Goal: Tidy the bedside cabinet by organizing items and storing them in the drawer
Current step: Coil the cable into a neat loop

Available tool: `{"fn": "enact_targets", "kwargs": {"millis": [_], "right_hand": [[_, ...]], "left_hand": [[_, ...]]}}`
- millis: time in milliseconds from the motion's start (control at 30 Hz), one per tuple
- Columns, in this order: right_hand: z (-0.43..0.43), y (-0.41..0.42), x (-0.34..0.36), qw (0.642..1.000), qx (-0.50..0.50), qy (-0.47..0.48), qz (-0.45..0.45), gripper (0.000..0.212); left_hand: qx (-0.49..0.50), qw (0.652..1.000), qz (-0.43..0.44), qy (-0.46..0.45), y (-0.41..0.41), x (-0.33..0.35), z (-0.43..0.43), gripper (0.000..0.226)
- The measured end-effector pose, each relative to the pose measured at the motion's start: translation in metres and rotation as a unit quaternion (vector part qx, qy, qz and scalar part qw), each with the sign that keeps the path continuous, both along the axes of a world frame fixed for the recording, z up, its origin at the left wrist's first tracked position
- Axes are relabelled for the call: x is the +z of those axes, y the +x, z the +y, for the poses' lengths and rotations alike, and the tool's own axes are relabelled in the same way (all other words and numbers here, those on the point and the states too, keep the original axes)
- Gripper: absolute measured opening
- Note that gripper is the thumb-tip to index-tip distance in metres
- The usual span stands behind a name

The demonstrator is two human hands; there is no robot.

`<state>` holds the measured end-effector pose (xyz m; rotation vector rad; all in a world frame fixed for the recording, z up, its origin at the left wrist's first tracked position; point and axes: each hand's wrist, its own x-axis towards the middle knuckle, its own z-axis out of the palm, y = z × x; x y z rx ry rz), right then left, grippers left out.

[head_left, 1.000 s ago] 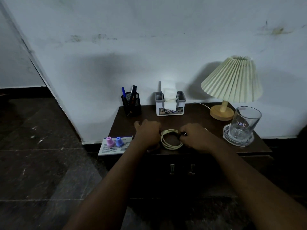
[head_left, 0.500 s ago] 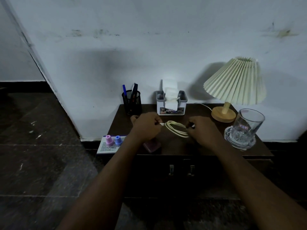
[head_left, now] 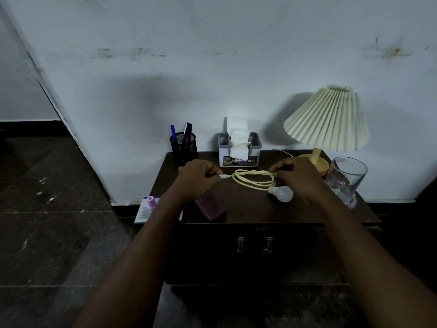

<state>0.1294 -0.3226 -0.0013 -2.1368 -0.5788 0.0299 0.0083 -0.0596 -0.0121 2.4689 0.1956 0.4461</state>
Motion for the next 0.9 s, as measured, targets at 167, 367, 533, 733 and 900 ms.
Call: {"fn": "enact_targets", "kwargs": {"millis": [167, 367, 533, 733, 900], "right_hand": [[0.016, -0.015, -0.01, 0.999, 0.014, 0.046, 0.009, 0.02], [0.032, -0.032, -0.023, 0.979, 0.046, -0.17, -0.098, 0.019], [0.041, -0.04, -0.03, 0.945, 0.072, -0.29, -0.131, 0.015], [0.038, -0.041, -0.029, 0.946, 0.1, -0.277, -0.134, 0.015], [0.014, -0.021, -0.01, 0.962, -0.002, -0.24, -0.133, 0.02]], "left_hand": [[0.035, 0.999, 0.012, 0.027, 0.008, -0.015, -0.021, 0.008], [0.058, 0.988, 0.089, 0.108, 0.018, -0.025, -0.029, 0.014], [0.094, 0.968, 0.133, 0.193, 0.02, -0.025, -0.036, 0.029], [0.085, 0.964, 0.149, 0.201, 0.021, -0.017, -0.041, 0.026], [0.039, 0.96, 0.134, 0.243, 0.019, -0.029, -0.052, 0.021]]}}
